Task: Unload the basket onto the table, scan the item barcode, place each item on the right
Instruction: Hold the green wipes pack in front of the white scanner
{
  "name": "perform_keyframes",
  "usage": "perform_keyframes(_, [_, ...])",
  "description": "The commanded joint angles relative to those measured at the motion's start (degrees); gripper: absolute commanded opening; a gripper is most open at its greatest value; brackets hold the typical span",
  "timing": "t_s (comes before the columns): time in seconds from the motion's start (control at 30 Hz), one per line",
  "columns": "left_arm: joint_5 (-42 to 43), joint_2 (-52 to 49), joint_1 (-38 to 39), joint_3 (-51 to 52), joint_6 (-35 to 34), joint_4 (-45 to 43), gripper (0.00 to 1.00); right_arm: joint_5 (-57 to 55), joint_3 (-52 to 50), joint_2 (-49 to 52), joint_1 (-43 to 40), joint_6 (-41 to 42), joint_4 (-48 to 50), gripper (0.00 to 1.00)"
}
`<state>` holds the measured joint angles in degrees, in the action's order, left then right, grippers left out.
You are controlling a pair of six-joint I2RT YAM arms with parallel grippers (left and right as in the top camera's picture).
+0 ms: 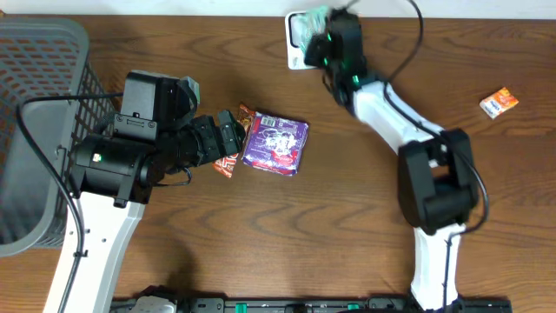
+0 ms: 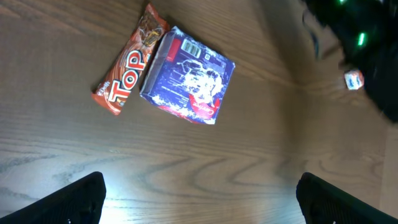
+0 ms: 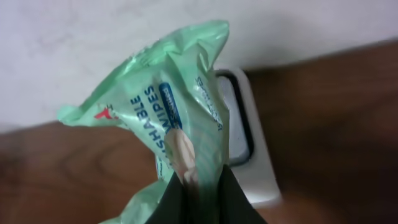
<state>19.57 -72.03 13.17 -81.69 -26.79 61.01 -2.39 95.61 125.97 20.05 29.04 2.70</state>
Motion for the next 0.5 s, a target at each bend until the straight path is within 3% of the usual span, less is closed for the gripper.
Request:
perform_keyframes(0.0, [0.28,-0.20,-0.24,-0.66,0.33,0.04,0.98,-1.18,13.66,4.35,0.79,-2.32,-5.99,0.01])
perform_keyframes(0.23, [0.28,-0.20,-0.24,-0.66,0.35,0.04,0.98,-2.38,18.84,8.28,0.48,-2.36,-12.35,0.01])
perform_keyframes(0.47, [0.28,-0.20,-0.24,-0.66,0.33,0.04,0.98,-12.15,18.93,2.86,-4.46,-4.50,-23.08,0.01])
